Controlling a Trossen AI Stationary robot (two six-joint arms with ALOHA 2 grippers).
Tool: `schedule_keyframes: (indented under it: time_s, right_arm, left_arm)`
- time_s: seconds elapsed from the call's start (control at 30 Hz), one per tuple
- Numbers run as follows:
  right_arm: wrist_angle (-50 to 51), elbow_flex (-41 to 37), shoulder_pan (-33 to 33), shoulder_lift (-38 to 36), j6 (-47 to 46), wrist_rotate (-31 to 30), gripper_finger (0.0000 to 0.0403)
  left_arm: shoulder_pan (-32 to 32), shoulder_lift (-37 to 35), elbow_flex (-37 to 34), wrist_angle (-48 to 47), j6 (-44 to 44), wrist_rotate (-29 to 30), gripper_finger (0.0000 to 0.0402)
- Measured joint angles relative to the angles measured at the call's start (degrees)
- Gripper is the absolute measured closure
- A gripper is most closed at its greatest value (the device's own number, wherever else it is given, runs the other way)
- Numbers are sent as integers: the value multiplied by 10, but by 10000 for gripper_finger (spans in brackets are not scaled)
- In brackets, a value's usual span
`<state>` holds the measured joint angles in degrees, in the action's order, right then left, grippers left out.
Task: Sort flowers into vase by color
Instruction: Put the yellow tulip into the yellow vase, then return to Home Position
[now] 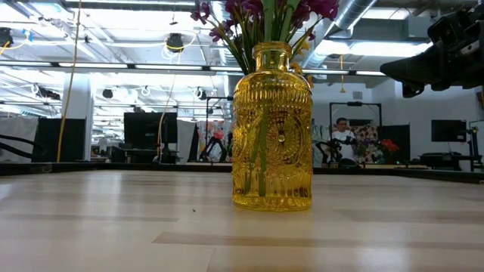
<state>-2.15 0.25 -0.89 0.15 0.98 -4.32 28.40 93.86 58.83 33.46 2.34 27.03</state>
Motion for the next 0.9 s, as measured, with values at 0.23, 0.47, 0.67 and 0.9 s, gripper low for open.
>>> schedule_keyframes:
  time_s: [0.23, 0.47, 0.67, 0.9]
  right_arm:
    - [0, 0, 0, 0, 0, 0, 360]
    - [0, 0, 0, 0, 0, 0, 360]
    - [0, 0, 0, 0, 0, 0, 360]
    - [0, 0, 0, 0, 0, 0, 360]
  left_arm:
    - [0, 0, 0, 1, -22, 0, 265]
    - [6, -1, 0, 3, -26, 5, 250]
    - [22, -32, 0, 2, 5, 36, 252]
    - [24, -118, 0, -72, 22, 44, 253]
